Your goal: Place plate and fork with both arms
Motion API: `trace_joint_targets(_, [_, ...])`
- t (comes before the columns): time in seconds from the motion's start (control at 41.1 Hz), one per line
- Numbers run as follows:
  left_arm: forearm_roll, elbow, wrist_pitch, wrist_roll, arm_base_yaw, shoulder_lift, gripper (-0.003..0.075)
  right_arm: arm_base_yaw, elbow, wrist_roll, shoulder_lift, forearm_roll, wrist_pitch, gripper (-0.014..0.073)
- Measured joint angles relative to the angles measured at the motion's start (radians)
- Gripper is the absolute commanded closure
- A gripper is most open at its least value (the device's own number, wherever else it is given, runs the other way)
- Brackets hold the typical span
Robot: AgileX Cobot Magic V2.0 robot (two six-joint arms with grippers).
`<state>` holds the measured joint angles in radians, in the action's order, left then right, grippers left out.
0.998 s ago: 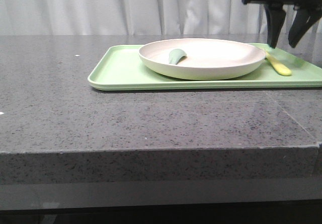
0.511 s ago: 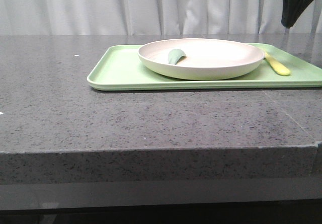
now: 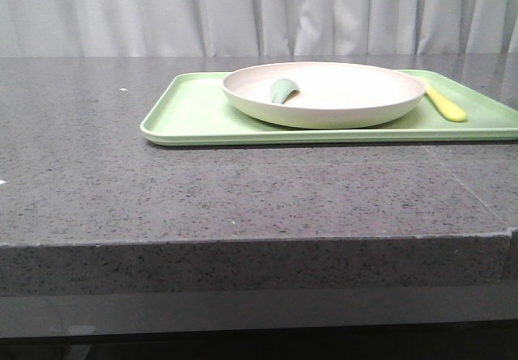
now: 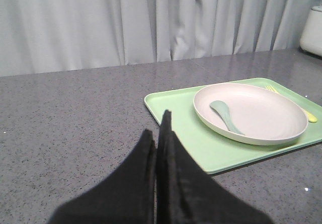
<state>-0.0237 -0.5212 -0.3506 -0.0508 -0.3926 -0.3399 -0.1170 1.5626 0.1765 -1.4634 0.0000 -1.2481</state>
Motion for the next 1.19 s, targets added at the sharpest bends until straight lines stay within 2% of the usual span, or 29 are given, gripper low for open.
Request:
trace_joint_targets(0.122, [0.000,0.000,0.000,0.000,0.000,0.000,0.0738,0.000,-0.154,0.000,0.146,0.000,0.020,0.0657])
trace_joint_targets(0.268, [0.000,0.000,0.000,0.000,0.000,0.000,0.0738,0.000,-0.332,0.000,0.329,0.000,0.126,0.0657])
trace_joint_targets(0.901, [0.000,0.000,0.000,0.000,0.000,0.000,0.0738,0.000,-1.090,-0.028,1.040,-0.051,0.714,0.0657])
trace_joint_targets(1.193, [0.000,0.000,0.000,0.000,0.000,0.000,0.0738,0.000,-1.183,-0.030,1.266,-0.056,0.841,0.0657])
